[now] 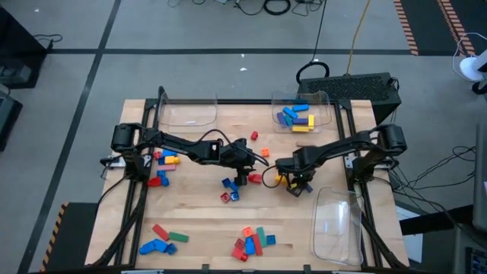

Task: Sort blocks by size
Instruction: Put the dark blue block into the top right transparent bin

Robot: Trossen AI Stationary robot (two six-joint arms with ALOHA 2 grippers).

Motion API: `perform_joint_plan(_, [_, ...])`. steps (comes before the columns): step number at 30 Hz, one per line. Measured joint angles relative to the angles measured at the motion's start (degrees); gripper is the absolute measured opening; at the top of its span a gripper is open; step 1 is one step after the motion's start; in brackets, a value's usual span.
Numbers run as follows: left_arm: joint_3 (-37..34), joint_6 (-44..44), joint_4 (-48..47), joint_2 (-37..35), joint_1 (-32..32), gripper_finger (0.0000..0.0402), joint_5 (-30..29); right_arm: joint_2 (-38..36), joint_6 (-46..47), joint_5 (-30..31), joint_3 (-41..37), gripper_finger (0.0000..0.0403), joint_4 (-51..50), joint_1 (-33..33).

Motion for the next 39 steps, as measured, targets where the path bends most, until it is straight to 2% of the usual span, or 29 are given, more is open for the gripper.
perform_joint_plan(7, [0.0,0.0,-0.2,0.0,0.0,0.0192,0.0,-0.6,-2.1,0.2,0.0,0.0035,0.2,-0.8])
perform_joint_plan(14, [0.0,0.0,-0.2,0.0,0.0,0.0192,0.0,-6.9,-3.7,0.6,0.2,0.0034,1.0,-4.3])
perform_joint_plan(20, [0.0,0.0,0.0,0.0,0.0,0.0192,0.0,-11.3,-7.8,5.8,3.7,0.0034,-1.0,-9.7])
perform_joint_plan(26, [0.0,0.0,0.1,0.0,0.0,0.0192,0.0,-11.7,-15.4,16.9,13.1,0.0035,-6.7,-15.6])
perform_joint_plan(30, [0.0,0.0,0.1,0.0,0.0,0.0192,0.0,-11.7,-20.2,23.2,19.0,0.0037,-5.9,-20.7])
perform_joint_plan(35, [0.0,0.0,0.0,0.0,0.0,0.0192,0.0,-11.3,-23.6,22.7,20.5,0.0038,-0.8,-29.1])
perform_joint_plan(39, [0.0,0.0,-0.3,0.0,0.0,0.0192,0.0,-8.8,-24.2,22.6,20.5,0.0039,-0.4,-34.9])
